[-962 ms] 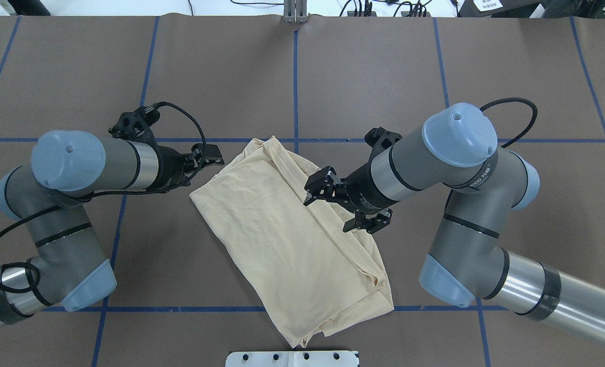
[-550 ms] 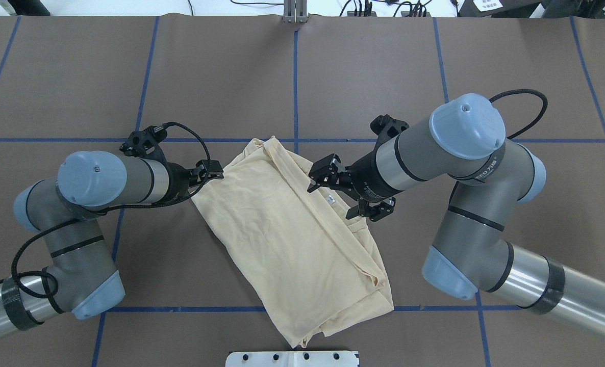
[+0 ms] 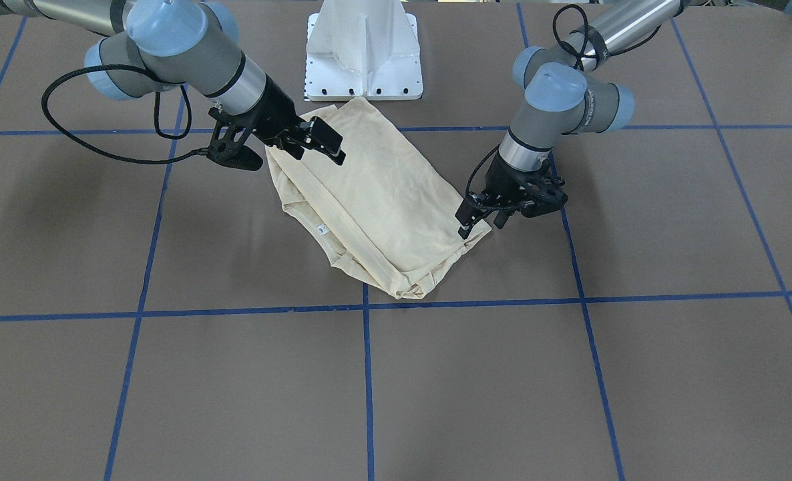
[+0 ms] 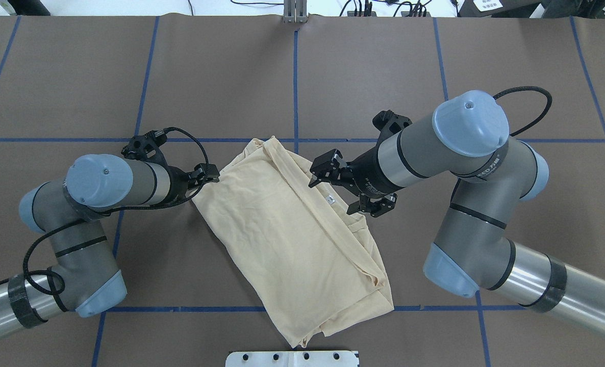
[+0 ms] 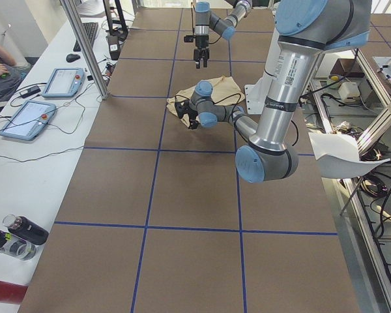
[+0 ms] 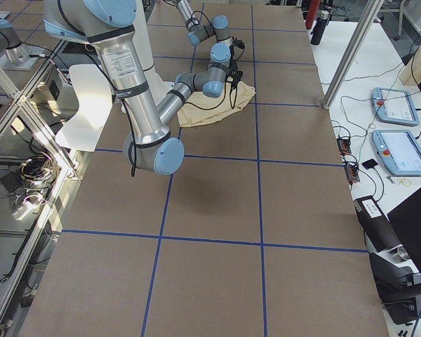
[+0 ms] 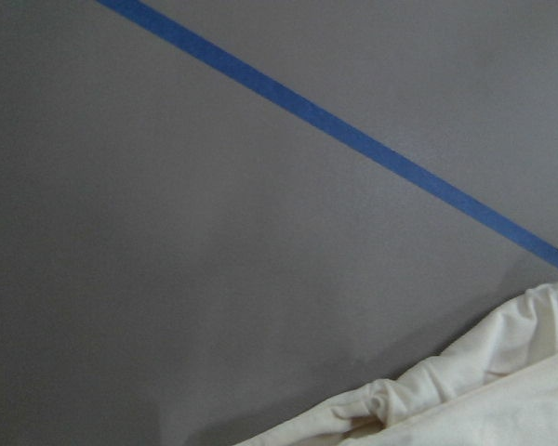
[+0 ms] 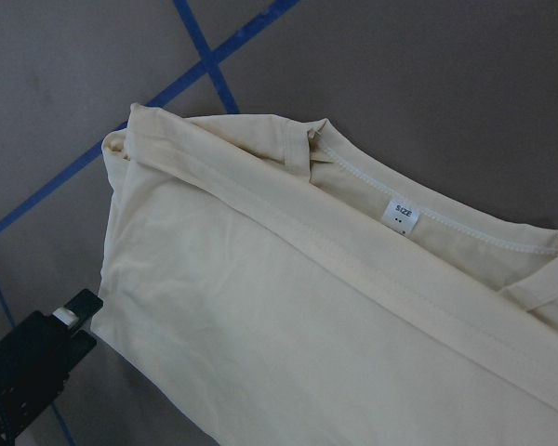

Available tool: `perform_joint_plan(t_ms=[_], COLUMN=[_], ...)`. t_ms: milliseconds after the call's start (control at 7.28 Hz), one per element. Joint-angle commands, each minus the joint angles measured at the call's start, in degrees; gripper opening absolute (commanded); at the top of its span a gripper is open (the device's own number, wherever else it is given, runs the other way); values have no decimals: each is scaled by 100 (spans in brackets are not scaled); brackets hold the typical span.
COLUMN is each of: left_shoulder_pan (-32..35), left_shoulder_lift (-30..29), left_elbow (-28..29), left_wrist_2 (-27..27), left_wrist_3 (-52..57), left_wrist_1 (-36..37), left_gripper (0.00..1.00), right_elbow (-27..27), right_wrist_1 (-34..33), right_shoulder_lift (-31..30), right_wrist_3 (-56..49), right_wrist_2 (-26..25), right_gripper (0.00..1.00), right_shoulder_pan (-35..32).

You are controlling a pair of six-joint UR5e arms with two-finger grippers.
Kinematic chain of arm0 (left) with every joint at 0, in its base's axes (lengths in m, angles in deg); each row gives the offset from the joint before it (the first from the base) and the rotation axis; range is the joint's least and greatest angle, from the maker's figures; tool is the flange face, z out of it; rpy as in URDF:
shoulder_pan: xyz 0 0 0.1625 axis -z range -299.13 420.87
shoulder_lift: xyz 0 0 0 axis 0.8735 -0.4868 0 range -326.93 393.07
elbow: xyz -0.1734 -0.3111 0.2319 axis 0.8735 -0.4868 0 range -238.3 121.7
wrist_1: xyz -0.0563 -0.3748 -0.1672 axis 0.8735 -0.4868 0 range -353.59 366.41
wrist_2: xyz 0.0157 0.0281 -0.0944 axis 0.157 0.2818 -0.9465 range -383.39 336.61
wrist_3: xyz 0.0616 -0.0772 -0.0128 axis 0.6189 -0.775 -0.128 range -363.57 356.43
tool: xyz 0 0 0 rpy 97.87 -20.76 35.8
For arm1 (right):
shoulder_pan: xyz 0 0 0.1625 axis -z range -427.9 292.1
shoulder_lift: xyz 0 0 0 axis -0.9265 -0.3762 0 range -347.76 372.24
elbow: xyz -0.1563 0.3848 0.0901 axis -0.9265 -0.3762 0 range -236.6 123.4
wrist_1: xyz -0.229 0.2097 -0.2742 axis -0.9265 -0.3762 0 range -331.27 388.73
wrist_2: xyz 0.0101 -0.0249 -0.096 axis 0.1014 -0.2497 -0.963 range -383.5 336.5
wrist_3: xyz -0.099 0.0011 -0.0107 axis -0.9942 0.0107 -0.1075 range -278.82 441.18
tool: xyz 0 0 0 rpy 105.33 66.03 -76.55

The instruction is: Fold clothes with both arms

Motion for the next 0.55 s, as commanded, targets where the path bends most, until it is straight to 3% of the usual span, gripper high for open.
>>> perform_joint_plan(t_ms=[0,137,412], left_shoulder_pan=[-9,-9,-9], left_shoulder_lift=[0,-9,-44], left_elbow=[57,48,57], left_wrist_2=[1,1,1], left_wrist_3=[3,-5,-5], left_wrist_1=[3,3,3], left_gripper=[91,90,76], right_elbow=[4,4,4], right_wrist_1=[0,0,0], right_shoulder_lift=[-9,-9,-27], right_wrist_3=[0,0,9], right_wrist_2=[-2,-2,7], right_gripper=[100,100,100], right_shoulder_pan=[-17,-34,-43])
